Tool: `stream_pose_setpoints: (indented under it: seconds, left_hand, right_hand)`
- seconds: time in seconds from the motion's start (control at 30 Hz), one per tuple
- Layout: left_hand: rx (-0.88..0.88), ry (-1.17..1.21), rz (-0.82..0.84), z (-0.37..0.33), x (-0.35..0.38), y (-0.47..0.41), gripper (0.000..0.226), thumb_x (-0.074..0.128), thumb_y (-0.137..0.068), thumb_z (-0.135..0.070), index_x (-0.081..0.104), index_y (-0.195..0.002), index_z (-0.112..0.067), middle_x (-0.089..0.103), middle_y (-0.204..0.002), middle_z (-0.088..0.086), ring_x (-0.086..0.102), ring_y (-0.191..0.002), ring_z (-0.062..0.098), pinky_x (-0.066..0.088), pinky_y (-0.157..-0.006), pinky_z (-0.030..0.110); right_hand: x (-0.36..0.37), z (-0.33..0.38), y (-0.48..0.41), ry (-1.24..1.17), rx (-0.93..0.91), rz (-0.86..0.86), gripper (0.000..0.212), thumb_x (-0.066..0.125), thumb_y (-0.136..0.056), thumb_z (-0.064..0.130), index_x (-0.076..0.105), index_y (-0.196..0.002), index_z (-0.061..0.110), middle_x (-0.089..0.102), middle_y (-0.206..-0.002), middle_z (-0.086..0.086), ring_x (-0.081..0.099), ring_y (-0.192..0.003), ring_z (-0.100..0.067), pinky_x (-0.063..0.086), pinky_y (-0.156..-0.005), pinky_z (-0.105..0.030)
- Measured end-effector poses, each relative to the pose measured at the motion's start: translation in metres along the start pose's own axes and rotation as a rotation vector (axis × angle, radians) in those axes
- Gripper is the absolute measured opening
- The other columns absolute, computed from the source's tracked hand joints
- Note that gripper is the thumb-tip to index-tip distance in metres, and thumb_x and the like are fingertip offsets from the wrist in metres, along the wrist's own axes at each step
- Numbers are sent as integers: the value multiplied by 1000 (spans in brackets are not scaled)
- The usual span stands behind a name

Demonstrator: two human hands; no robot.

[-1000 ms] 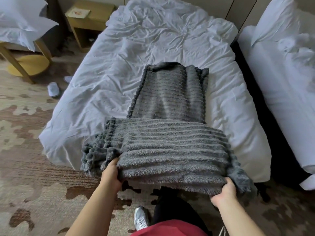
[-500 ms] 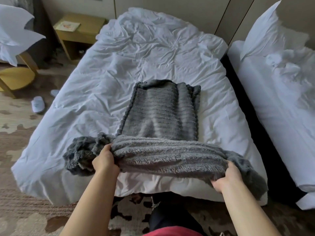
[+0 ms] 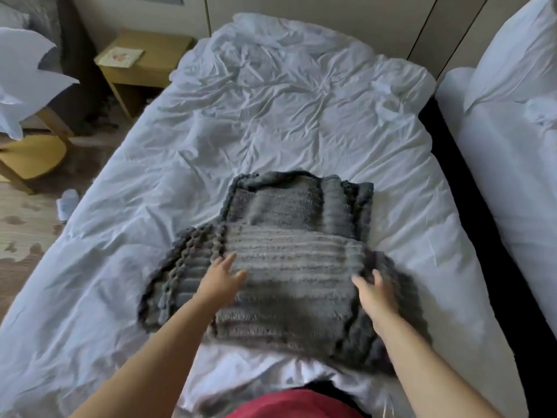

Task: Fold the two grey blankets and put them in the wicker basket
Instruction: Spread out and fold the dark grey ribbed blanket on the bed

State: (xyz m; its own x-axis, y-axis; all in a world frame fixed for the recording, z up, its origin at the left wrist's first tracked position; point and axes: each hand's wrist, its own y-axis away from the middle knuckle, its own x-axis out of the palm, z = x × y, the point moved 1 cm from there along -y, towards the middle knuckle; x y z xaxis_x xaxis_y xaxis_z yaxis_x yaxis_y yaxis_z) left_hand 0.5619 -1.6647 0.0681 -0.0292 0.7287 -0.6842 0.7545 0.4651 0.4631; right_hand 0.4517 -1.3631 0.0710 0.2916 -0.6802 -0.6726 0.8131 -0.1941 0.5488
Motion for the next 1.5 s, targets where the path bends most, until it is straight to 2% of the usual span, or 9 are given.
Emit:
stream_pose_setpoints:
  seconds: [0.2, 0.47, 0.67, 0.77, 0.9, 1.0, 1.13, 1.33, 1.5]
  left_hand:
    - [-153, -210, 359, 51, 52, 11, 67, 51, -95, -37, 19, -152, -21, 12, -159, 7, 20, -144, 22, 21, -110, 22]
    - [-238, -158, 21, 21, 33, -13, 36, 54, -89, -22, 61, -124, -18, 66, -116, 6, 60, -79, 18, 43, -62, 25]
    - [-77, -121, -11, -24, 30, -50, 36, 51, -90, -17, 57, -126, -21, 54, -130, 6, 57, -83, 10, 41, -71, 23]
    - [32, -112, -23, -42, 32, -69, 43, 52, -92, -19, 49, -135, -21, 46, -139, 7, 54, -109, 17, 42, -85, 25]
    - [121, -469, 275, -40, 46, -91, 62, 46, -95, -39, 19, -150, -32, 19, -158, 2, 23, -143, 24, 24, -115, 40]
    - [13, -454, 477, -34, 48, -108, 49, 42, -97, -42, 40, -143, -27, 44, -146, 2, 48, -126, 22, 42, -102, 34]
    - [-115, -129, 136, -48, 28, -165, 28, 49, -94, -27, 61, -118, -21, 68, -108, 3, 64, -80, 19, 52, -67, 28]
    - [-135, -133, -198, -54, 11, -319, 87, 71, -78, -43, 22, -148, -25, 31, -145, 18, 38, -130, 35, 39, -106, 46]
    - [-129, -63, -137, -52, 31, -395, 99, 78, -68, -46, 20, -145, -22, 54, -124, 20, 56, -109, 42, 50, -86, 44]
  right_hand:
    - [40, -50, -29, 427, -29, 378, 78, 49, -91, 52, 22, -151, 11, 8, -160, -8, 12, -147, -25, 16, -117, -31]
    - [41, -41, -38, 404, -59, 382, 75, 55, -89, 44, 25, -150, 12, 16, -158, -11, 20, -144, -26, 21, -114, -31]
    - [24, -1, -45, 254, -6, 184, 37, 56, -86, 23, 58, -119, 9, 58, -120, -10, 61, -92, -22, 47, -73, -36]
    - [14, 13, -57, 186, -125, -99, 48, 52, -92, 30, 45, -138, 18, 45, -140, -7, 51, -119, -25, 46, -94, -40]
    - [24, 6, -74, 412, -142, 288, 65, 43, -95, 48, 14, -152, 34, 5, -161, 6, 12, -147, -20, 21, -117, -38]
    - [27, 9, -92, 465, -71, 380, 52, 45, -93, 49, 42, -141, 29, 33, -152, 2, 37, -136, -18, 33, -108, -33]
    - [10, 50, -147, 333, -138, -5, 26, 48, -93, 38, 68, -96, 21, 63, -88, 6, 57, -79, -14, 44, -68, -28]
    - [18, 93, -279, -22, 40, -238, 53, 61, -88, 43, 51, -126, 7, 58, -121, -13, 55, -103, -31, 40, -79, -33]
    - [46, 102, -336, -148, 30, -145, 40, 72, -80, 41, 60, -106, 13, 61, -91, -5, 57, -83, -24, 40, -68, -30]
